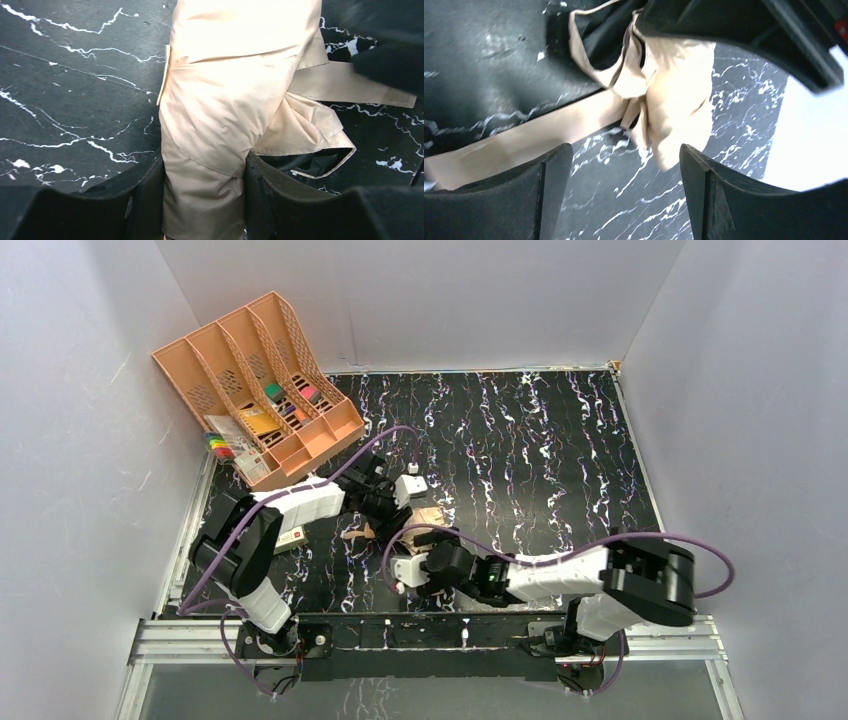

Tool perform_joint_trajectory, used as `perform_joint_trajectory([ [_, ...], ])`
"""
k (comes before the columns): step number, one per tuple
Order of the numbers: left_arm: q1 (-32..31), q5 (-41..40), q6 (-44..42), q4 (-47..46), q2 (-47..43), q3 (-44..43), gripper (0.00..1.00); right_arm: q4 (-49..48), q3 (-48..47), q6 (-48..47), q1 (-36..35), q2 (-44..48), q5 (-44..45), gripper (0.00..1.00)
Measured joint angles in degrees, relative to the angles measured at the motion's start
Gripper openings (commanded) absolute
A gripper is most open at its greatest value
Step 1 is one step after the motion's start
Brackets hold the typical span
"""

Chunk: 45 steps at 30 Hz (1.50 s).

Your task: Put away the umbrella

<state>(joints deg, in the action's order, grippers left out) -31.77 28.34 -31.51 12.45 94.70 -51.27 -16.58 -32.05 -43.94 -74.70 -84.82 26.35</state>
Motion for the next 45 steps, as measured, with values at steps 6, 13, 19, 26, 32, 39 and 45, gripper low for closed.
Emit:
perform_joint_trajectory([
  [6, 0.0, -2.8, 1.4, -3.8, -1.0, 1.6, 0.0, 10.0, 2.3, 9.6, -0.1, 15.2, -2.9, 0.79],
  [13, -2.8, -7.8, 2.6, -7.9, -2.1, 3.6, 0.0, 21.0, -1.9, 33.4, 16.7, 25.4, -13.2, 0.8],
  [19, -10.1, -20.6, 4.4, -19.8, -6.0, 10.7, 0.0, 29.8, -11.6, 48.4, 45.1, 17.2, -37.7, 0.94],
  [26, -24.9, -47.2, -3.9, -40.2, -5.7, 20.9, 0.0, 30.7, -25.9, 39.9, 47.3, -0.6, -50.4, 0.91],
  [32, -31.4, -58.9, -12.7, -55.8, -0.9, 26.2, 0.0, 27.6, -27.5, 32.1, 46.7, -4.6, -53.3, 0.88],
  [39, -33.8, -63.4, -17.4, -62.4, 2.6, 27.2, 0.0, 25.9, -27.1, 20.1, 44.0, -4.8, -57.9, 0.9],
  [45, -35.2, -66.4, -20.3, -66.7, 5.5, 27.4, 0.0, 29.9, -27.4, 10.7, 40.7, -6.3, -60.7, 0.91],
])
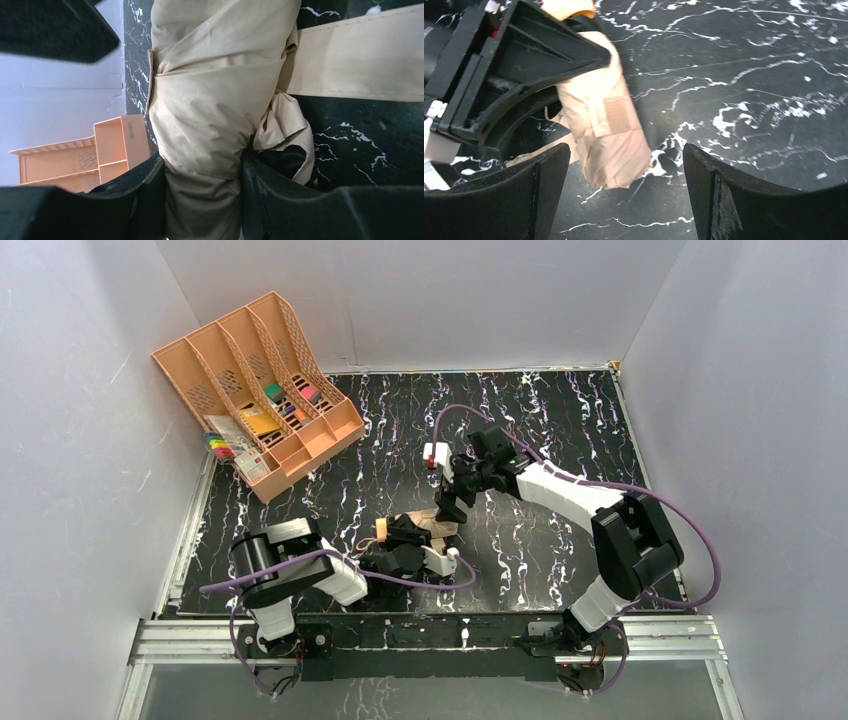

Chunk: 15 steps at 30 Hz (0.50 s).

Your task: Put away the umbrella

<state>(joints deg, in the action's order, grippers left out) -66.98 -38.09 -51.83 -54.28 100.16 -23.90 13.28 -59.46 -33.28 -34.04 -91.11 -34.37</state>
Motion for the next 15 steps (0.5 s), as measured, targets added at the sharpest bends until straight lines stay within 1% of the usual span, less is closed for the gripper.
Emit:
perform_joint_trajectory([
  [9, -1.2, -1.6, -1.8, -3.0, 1.7, 0.5, 0.0, 5.2, -1.7, -4.8, -2.5, -4.3, -3.5, 0.91],
  [15, -2.0, -2.8, -2.5, -4.3, 2.8, 0.5, 0.0, 7.5, -4.6, -6.3, -3.2, -10.0, -3.3, 0.85],
])
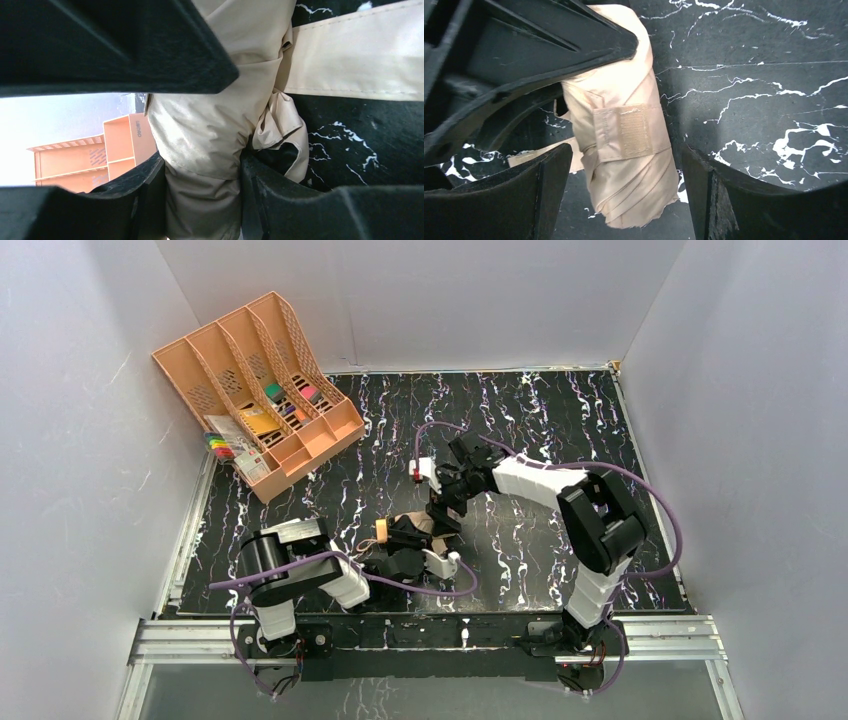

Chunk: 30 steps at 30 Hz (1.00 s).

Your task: Put away the umbrella

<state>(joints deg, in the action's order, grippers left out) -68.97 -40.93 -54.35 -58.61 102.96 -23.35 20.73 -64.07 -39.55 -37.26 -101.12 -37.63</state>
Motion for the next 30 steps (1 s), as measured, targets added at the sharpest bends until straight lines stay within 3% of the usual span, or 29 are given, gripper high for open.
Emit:
perform_joint_trajectory([
  [4, -0.4, -0.8, -0.5, -1.0, 0.8, 0.0, 0.0, 1.8, -1.6, -0.6, -0.2, -3.3, 2.1, 0.76],
  [10, -0.6, -1.0, -0.4, -1.4, 0.9, 0.0, 0.0, 4.2, -2.3, -1.5, -0.8, -5.0, 4.9, 0.41],
  [16, -0.6, -1.3, 1.5, -0.3, 0.3, -0.2, 0.02, 4.4, -1.9, -2.0, -1.0, -4.3, 5.4, 0.19],
  [20, -0.6, -1.5, 2.9, 2.1, -0.7, -0.8, 0.47, 2.2, -0.1, -1.2, -1.3, -3.2, 6.0, 0.11],
  [24, -0.6, -1.0, 6.0, 6.4, -4.3, -1.2, 0.71, -0.2, 1.8, -0.9, -1.5, -1.9, 7.3, 0.11],
  [30, -1.1, 1.7, 15.4, 18.2, -16.7, -3.0, 0.8, -6.7, 5.9, -0.5, -1.5, 1.0, 11.9, 0.12],
])
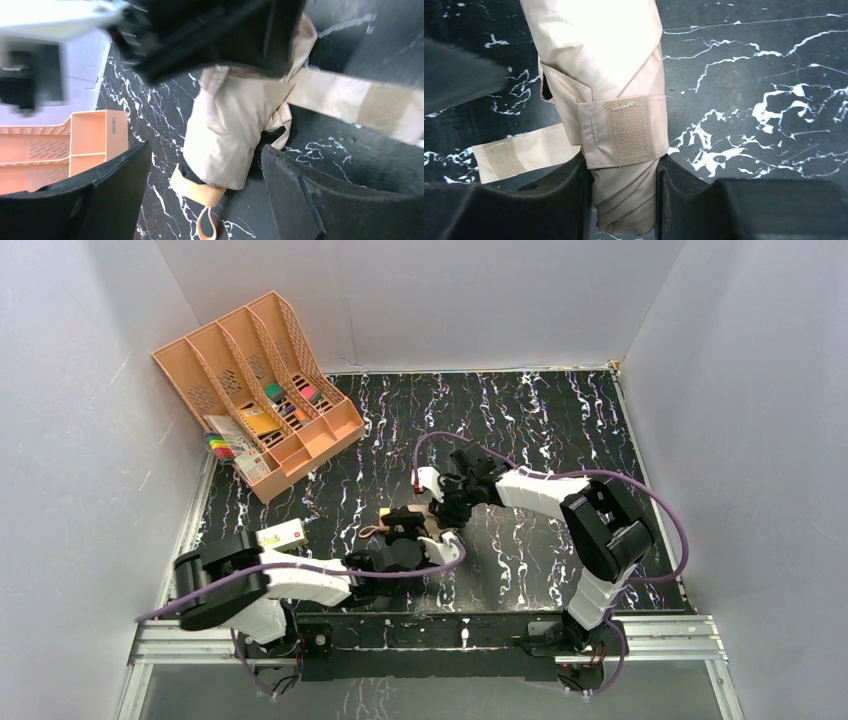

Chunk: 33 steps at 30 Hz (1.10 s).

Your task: Put away the umbrella

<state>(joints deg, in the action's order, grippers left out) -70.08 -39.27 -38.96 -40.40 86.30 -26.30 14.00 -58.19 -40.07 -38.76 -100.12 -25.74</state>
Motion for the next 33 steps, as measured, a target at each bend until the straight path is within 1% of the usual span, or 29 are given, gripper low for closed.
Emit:
perform_joint_trajectory([
  [4, -0.6, 2.3, 10.6, 13.1, -10.7, -3.3, 0.8, -2.8, 1.3, 0.0, 0.0, 0.6, 2.0, 0.12],
  [7, -1.0, 3.1, 19.6, 22.1, -18.9, -4.8, 0.84, -5.3, 2.5, -0.2, -0.4, 1.1, 3.5, 0.14],
  [10, -1.0, 2.3, 31.0, 32.6, -27.2, -6.7, 0.85, -8.5, 4.3, -0.5, -1.3, 2.1, 5.4, 0.15],
  [13, -1.0, 0.3, 43.4, 43.5, -34.5, -11.2, 0.85, -12.3, 6.8, -0.8, -2.5, 3.3, 8.3, 0.15],
  [15, -0.8, -0.9, 49.8, 48.1, -38.4, -13.7, 0.85, -15.6, 9.0, -0.9, -3.5, 4.3, 10.7, 0.14],
  [19, -0.1, -2.7, 56.0, 52.6, -43.1, -18.1, 0.85, -23.3, 14.8, -0.8, -5.0, 7.1, 13.7, 0.14],
  [24, 2.9, -3.3, 56.3, 53.2, -42.3, -26.4, 0.87, -30.9, 20.5, -1.0, -7.7, 9.4, 19.6, 0.17],
  [25, 4.4, -2.3, 55.7, 53.7, -41.1, -28.4, 0.87, -31.7, 20.9, -1.2, -8.2, 9.5, 20.6, 0.17],
  [27, 8.5, 0.3, 54.8, 54.4, -38.2, -32.7, 0.88, -33.7, 22.0, -1.7, -9.4, 9.6, 23.1, 0.18],
  [28, 12.1, 3.0, 54.2, 55.1, -35.6, -35.6, 0.88, -34.7, 22.5, -2.0, -10.0, 9.6, 24.4, 0.19],
  [30, 18.0, 8.4, 53.5, 55.3, -31.5, -38.8, 0.88, -36.0, 23.1, -2.4, -10.8, 9.6, 26.0, 0.19],
  [33, 27.2, 17.7, 52.9, 55.6, -24.3, -41.4, 0.88, -37.9, 24.1, -3.0, -11.7, 9.6, 28.1, 0.2],
])
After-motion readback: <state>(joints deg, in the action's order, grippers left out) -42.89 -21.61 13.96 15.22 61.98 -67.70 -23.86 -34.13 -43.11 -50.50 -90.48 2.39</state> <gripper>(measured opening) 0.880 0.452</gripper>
